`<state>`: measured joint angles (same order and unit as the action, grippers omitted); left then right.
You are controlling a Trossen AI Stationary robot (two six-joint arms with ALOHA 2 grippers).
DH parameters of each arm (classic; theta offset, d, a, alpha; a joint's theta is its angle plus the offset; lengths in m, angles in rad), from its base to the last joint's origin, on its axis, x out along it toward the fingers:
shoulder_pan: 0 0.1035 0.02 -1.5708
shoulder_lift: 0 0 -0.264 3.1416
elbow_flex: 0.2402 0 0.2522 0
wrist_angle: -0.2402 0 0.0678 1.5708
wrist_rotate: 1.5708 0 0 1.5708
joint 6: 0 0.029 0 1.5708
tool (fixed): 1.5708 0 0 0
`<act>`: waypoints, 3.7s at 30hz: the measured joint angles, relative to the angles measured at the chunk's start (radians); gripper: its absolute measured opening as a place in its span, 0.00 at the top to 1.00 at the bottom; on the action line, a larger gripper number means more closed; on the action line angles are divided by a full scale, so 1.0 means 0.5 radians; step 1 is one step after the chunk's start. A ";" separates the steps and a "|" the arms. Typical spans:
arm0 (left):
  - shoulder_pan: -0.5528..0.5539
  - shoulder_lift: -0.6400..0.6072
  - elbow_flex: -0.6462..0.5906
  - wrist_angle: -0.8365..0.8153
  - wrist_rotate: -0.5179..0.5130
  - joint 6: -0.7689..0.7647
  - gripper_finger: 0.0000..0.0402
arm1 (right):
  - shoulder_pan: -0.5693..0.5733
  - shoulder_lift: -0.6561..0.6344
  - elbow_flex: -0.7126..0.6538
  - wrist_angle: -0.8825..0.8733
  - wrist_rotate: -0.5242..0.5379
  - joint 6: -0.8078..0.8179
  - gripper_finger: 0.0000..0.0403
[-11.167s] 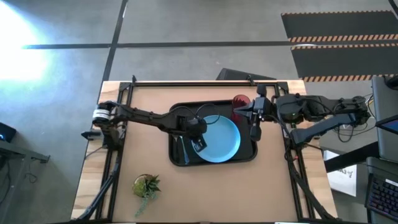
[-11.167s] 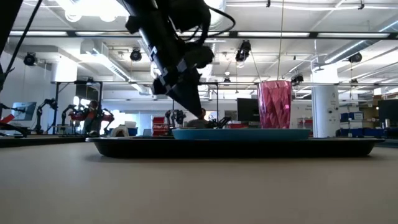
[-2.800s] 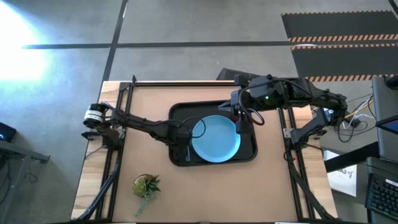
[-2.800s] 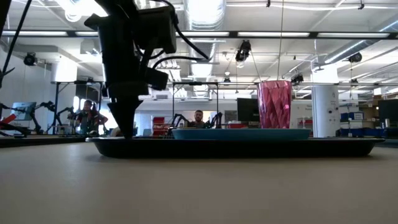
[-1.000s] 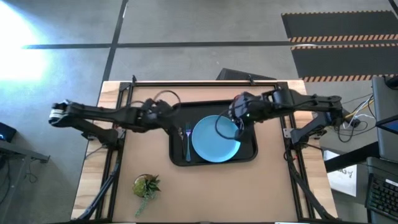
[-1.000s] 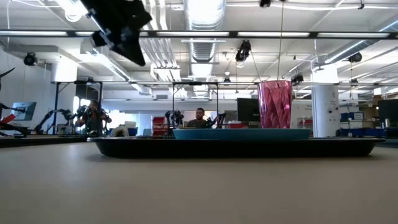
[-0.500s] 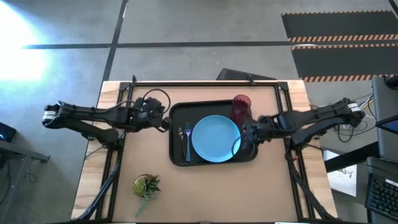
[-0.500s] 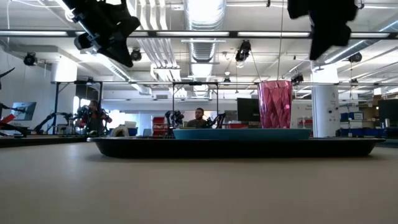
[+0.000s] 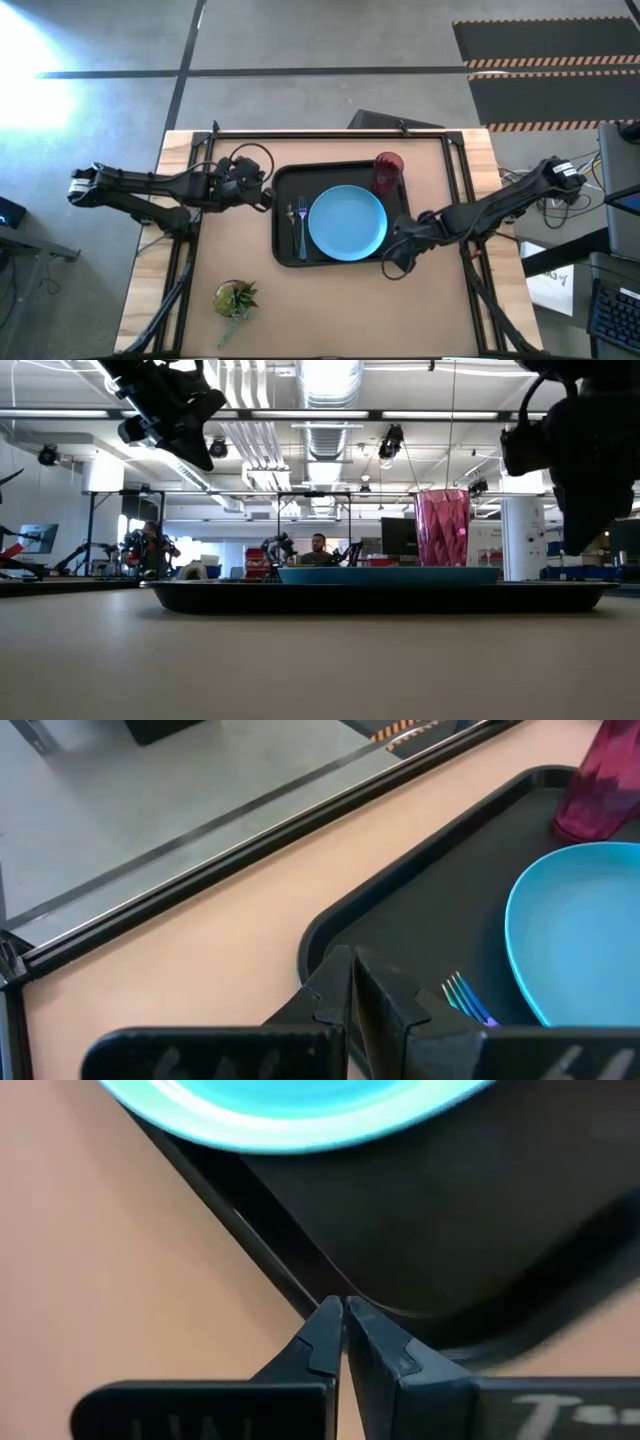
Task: Pick and place plate/cup/fork/spoon on tray
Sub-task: Adjust the black tray, then return to Home Position
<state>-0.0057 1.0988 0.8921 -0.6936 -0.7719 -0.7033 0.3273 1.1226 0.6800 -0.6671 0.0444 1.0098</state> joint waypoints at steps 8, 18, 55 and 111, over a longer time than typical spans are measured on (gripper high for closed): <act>0.012 0.000 0.000 0.009 0.000 -0.002 1.00 | 0.001 0.029 -0.127 0.255 0.090 -0.011 0.98; 0.012 0.000 0.000 0.009 0.008 -0.001 1.00 | 0.005 0.039 -0.162 0.259 0.166 -0.044 0.98; 0.012 0.000 -0.002 0.002 0.065 0.025 1.00 | 0.161 0.491 -0.191 0.864 0.034 0.189 0.98; 0.010 -0.660 0.059 -0.059 0.119 0.473 1.00 | 0.161 -0.519 1.244 -0.280 1.227 -1.497 0.98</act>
<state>-0.0006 0.7689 0.9217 -0.7231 -0.7124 -0.4669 0.4076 0.8631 1.3019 -0.8073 0.6579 0.2611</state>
